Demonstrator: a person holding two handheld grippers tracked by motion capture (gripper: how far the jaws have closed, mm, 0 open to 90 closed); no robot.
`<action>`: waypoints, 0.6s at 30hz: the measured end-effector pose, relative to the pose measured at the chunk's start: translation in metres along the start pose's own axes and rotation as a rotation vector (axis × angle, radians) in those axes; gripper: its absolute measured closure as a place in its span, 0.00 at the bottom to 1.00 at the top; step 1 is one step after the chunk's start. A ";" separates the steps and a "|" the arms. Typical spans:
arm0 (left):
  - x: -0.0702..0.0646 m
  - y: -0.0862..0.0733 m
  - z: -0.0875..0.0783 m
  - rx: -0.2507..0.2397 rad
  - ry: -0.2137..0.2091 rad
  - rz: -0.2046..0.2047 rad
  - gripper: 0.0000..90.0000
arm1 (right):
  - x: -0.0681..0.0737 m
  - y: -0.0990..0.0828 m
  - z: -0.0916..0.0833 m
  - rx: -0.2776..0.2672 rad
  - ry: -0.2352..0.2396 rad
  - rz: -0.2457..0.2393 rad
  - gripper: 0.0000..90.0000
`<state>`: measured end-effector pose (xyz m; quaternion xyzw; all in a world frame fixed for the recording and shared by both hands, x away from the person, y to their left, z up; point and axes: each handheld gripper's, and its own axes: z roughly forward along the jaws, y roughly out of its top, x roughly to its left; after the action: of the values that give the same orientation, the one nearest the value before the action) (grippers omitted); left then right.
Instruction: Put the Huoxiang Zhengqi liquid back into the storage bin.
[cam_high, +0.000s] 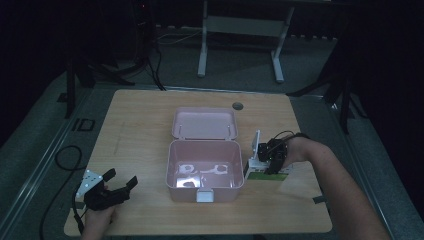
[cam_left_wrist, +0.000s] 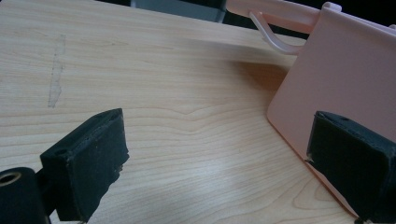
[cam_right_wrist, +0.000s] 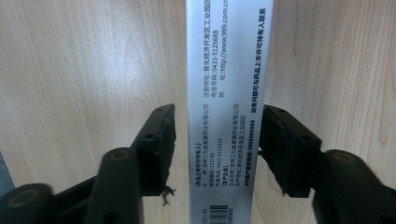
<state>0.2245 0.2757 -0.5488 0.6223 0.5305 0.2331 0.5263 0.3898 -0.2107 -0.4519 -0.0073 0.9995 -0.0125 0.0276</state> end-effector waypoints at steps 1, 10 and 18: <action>0.000 0.000 0.000 -0.001 0.001 0.000 0.06 | -0.001 0.000 0.001 0.002 0.002 0.002 0.53; 0.000 0.000 0.000 0.001 0.001 0.000 0.06 | -0.002 0.003 0.006 0.024 0.016 -0.011 0.67; 0.000 0.000 0.000 -0.003 0.002 0.002 0.06 | -0.002 0.004 0.006 0.036 0.029 -0.031 0.68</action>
<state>0.2246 0.2759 -0.5487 0.6218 0.5300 0.2350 0.5266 0.3917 -0.2067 -0.4578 -0.0221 0.9992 -0.0312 0.0131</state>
